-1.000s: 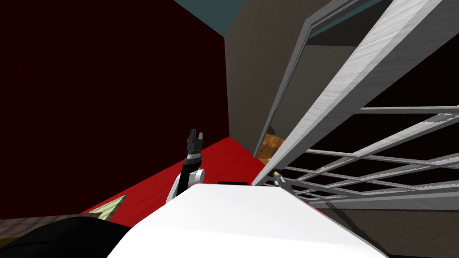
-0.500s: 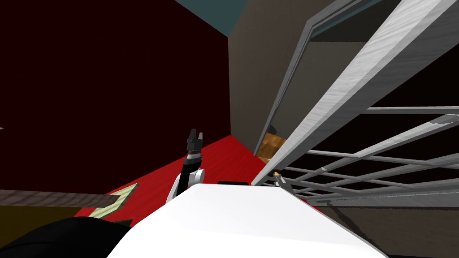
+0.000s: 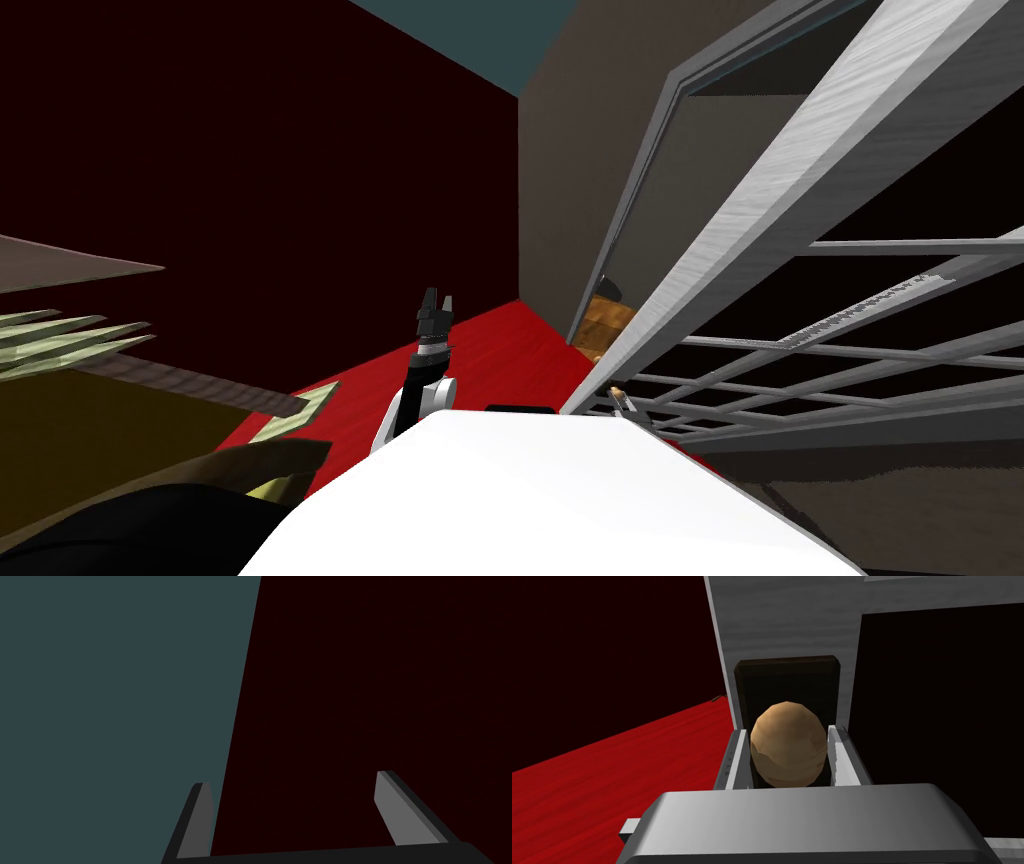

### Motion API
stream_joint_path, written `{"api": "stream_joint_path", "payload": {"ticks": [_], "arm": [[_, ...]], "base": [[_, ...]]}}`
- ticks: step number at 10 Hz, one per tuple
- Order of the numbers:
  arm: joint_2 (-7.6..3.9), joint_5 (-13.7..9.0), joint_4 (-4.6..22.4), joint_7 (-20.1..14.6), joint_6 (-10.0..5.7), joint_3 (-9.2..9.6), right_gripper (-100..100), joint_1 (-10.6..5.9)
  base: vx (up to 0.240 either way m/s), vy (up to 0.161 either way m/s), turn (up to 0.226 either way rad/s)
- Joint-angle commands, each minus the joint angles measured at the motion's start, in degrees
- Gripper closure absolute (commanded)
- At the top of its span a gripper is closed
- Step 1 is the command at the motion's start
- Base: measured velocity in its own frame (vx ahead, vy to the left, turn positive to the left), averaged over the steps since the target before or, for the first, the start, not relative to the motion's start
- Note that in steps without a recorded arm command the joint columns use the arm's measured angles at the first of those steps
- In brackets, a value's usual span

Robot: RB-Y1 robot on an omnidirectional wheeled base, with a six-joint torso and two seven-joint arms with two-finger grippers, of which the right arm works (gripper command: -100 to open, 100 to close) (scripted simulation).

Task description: Pull the door open

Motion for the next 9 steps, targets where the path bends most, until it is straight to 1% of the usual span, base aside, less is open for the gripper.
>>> {"api": "stream_joint_path", "payload": {"ticks": [1, 2, 3, 9], "arm": [[-0.42, 0.4, 0.5, -0.7, -0.86, 0.52, 100, 0.06], [-0.18, 0.3, 0.3, -0.3, -0.42, 0.34, 100, -0.04], [-0.25, 0.5, 1.0, -0.9, -0.83, 0.83, 100, -0.20], [-0.75, 1.1, 3.6, -3.0, -2.77, 2.30, 100, -1.14]], "base": [[-0.202, -0.022, 0.078], [-0.087, -0.012, 0.021], [-0.136, -0.009, 0.112], [-0.202, -0.039, 0.135]]}}
